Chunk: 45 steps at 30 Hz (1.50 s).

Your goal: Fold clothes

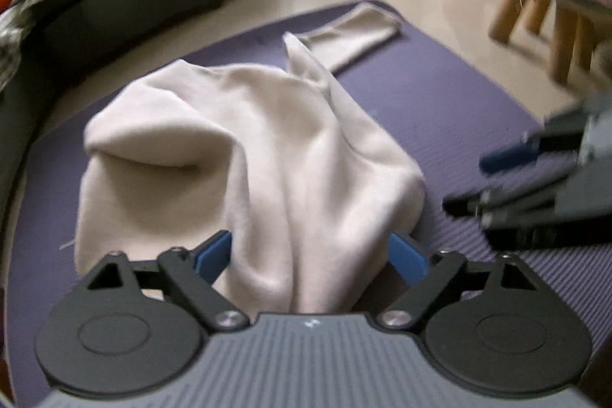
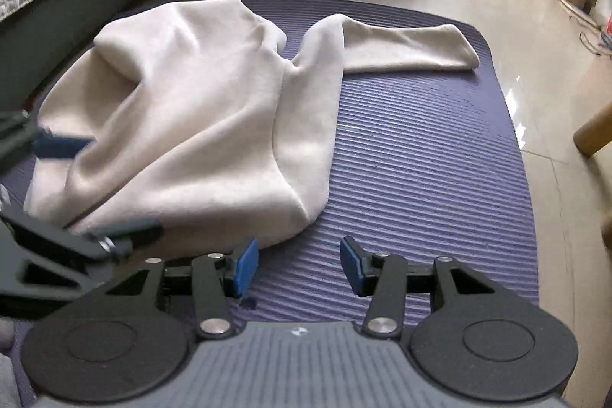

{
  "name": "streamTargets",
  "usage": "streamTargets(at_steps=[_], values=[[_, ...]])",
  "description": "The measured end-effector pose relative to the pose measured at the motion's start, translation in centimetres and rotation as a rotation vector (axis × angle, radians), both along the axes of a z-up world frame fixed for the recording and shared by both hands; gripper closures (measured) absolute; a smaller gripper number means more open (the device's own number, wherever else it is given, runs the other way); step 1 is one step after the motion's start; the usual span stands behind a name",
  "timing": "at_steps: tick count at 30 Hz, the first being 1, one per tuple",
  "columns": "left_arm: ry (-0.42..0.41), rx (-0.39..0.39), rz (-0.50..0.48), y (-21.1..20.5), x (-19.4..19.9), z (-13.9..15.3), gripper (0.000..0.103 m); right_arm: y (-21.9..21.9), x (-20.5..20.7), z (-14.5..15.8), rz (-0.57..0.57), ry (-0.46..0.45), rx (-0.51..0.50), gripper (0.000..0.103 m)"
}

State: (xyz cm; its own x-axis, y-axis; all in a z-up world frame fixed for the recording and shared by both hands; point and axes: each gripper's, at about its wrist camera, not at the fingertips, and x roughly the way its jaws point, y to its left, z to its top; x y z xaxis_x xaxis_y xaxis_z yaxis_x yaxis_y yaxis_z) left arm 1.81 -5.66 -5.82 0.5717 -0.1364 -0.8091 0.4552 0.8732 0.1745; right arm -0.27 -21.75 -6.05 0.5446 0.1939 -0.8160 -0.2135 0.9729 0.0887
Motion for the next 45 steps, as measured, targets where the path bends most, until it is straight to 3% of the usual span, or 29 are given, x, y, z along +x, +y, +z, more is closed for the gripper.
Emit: streamTargets(at_steps=[3, 5, 6, 7, 9, 10, 18, 22, 25, 33, 37, 38, 39, 40, 41, 45], values=[[0.028, 0.047, -0.001, -0.3, 0.3, -1.6, 0.024, 0.3, 0.3, -0.2, 0.004, -0.006, 0.005, 0.049], [0.040, 0.069, 0.004, -0.2, 0.6, -2.2, 0.034, 0.6, 0.0, -0.1, 0.003, -0.012, 0.005, 0.049], [0.047, 0.068, 0.015, 0.0, 0.9, -2.5, 0.045, 0.6, 0.0, -0.2, 0.004, -0.012, 0.003, 0.048], [0.051, 0.066, 0.022, 0.2, 1.0, -2.5, 0.063, 1.1, 0.3, -0.3, 0.005, -0.010, -0.002, 0.048], [0.073, 0.016, 0.071, 1.3, 1.8, -2.0, 0.081, 1.5, 0.5, -0.5, 0.008, -0.012, -0.015, 0.048], [0.085, -0.019, 0.098, 1.9, 2.1, -1.5, 0.084, 1.5, 0.5, -0.5, 0.010, -0.018, -0.020, 0.048], [0.058, -0.214, 0.237, 5.1, 3.7, 2.3, 0.085, 3.2, -0.2, -0.2, 0.109, -0.106, 0.021, 0.047], [0.032, -0.255, 0.228, 5.9, 3.3, 3.6, 0.088, 4.2, -0.3, -0.6, 0.148, -0.126, 0.003, 0.047], [0.033, -0.296, 0.234, 6.6, 2.5, 4.6, 0.088, 4.9, -0.7, -0.4, 0.177, -0.199, -0.049, 0.047], [0.006, -0.433, 0.204, 8.3, 0.7, 9.4, 0.090, 7.2, -3.5, 0.4, 0.251, -0.591, -0.363, 0.046], [0.018, -0.446, 0.181, 8.8, 0.1, 10.6, 0.090, 7.6, -4.9, 1.0, 0.316, -0.743, -0.371, 0.047], [0.024, -0.444, 0.177, 9.0, 0.0, 10.6, 0.090, 7.6, -5.3, 1.2, 0.342, -0.779, -0.366, 0.049], [0.026, -0.445, 0.180, 9.2, -0.2, 10.6, 0.090, 7.7, -5.6, 1.4, 0.378, -0.791, -0.355, 0.061], [0.030, -0.445, 0.181, 9.5, -0.4, 10.6, 0.090, 7.7, -5.8, 1.7, 0.418, -0.792, -0.342, 0.073], [0.031, -0.444, 0.182, 9.8, -0.6, 10.7, 0.089, 7.6, -5.8, 2.1, 0.444, -0.765, -0.300, 0.094], [0.027, -0.391, 0.192, 10.2, -0.8, 10.3, 0.086, 6.6, -5.1, 4.5, 0.510, -0.585, -0.063, 0.095]])
